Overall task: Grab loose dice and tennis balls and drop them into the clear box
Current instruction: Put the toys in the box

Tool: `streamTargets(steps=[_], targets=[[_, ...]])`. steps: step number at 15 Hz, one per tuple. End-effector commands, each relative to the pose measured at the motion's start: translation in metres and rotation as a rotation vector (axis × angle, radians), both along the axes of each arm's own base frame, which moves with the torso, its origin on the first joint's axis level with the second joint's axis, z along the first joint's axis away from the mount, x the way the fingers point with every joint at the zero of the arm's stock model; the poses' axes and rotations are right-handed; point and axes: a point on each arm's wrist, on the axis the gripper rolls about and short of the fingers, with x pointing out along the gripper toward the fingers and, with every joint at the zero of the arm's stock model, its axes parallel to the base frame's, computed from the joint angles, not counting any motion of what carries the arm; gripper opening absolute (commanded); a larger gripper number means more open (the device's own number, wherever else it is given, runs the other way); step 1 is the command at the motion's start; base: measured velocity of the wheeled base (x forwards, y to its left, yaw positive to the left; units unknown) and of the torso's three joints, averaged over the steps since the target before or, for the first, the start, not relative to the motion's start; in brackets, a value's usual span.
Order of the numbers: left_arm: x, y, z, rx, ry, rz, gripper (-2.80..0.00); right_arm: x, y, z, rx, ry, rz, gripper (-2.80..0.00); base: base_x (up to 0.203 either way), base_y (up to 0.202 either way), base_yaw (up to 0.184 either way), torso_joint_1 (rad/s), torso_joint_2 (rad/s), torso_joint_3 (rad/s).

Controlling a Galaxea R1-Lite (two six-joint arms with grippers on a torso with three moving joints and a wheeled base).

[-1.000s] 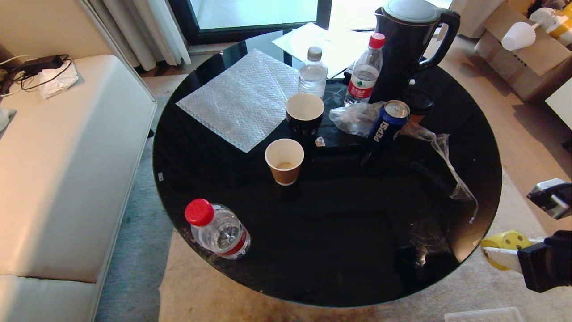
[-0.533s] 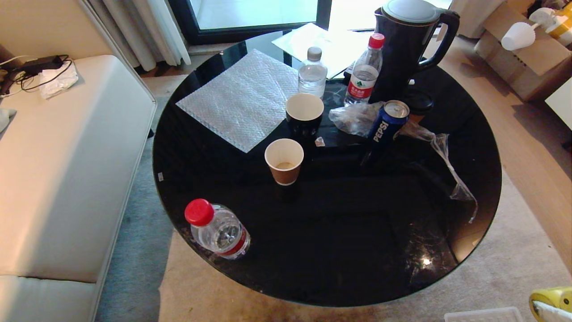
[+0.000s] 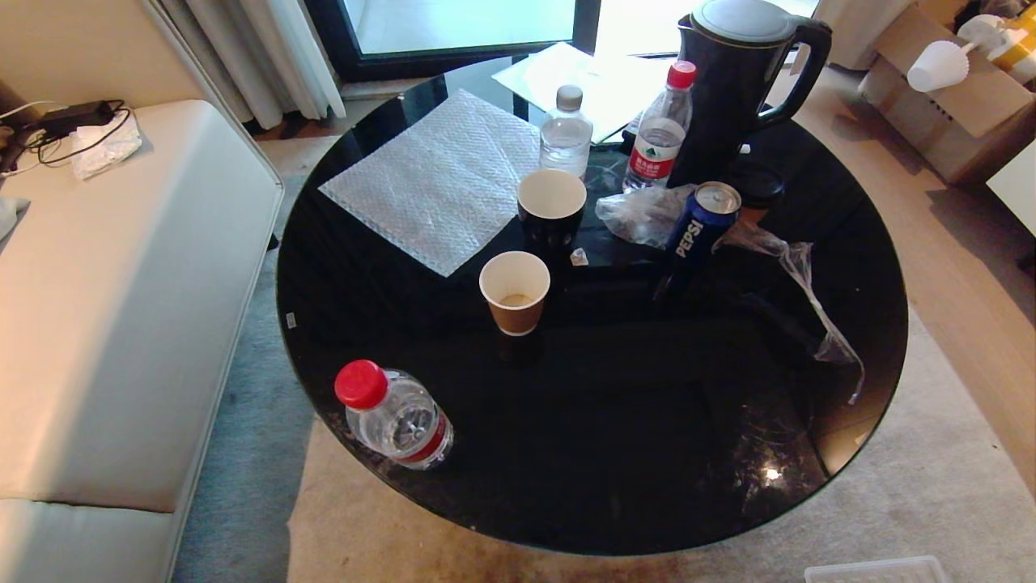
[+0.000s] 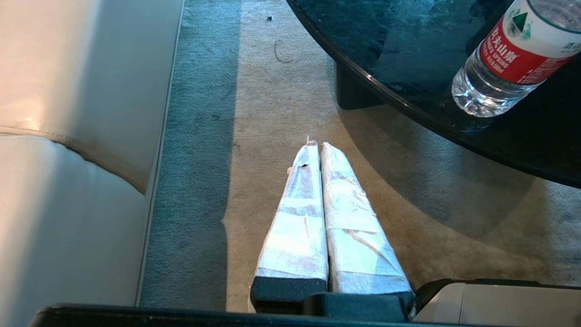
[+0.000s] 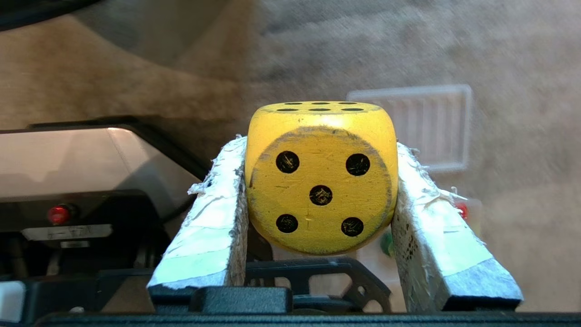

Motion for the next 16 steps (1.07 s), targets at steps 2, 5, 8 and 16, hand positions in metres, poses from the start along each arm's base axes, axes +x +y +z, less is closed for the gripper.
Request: streamTargets(steps=[2, 5, 8, 16], targets=[[0.000, 0.000, 0.000, 0.000, 0.002, 0.000, -2.80, -0.013, 0.001, -0.008, -0.034, -0.139, 0.029, -2.80, 0.000, 0.000, 0.000, 0.000, 0.00, 0.000], [0.000, 0.000, 0.000, 0.000, 0.000, 0.000, -2.80, -0.023, 0.001, -0.015, -0.064, -0.271, 0.073, -2.80, 0.000, 0.000, 0.000, 0.000, 0.00, 0.000], [0.000, 0.000, 0.000, 0.000, 0.000, 0.000, -2.80, -0.028, 0.002, -0.019, -0.059, -0.357, 0.116, -2.80, 0.000, 0.000, 0.000, 0.000, 0.00, 0.000], [0.000, 0.000, 0.000, 0.000, 0.000, 0.000, -2.80, -0.033, 0.002, -0.021, -0.057, -0.410, 0.125, -2.80, 0.000, 0.000, 0.000, 0.000, 0.00, 0.000]])
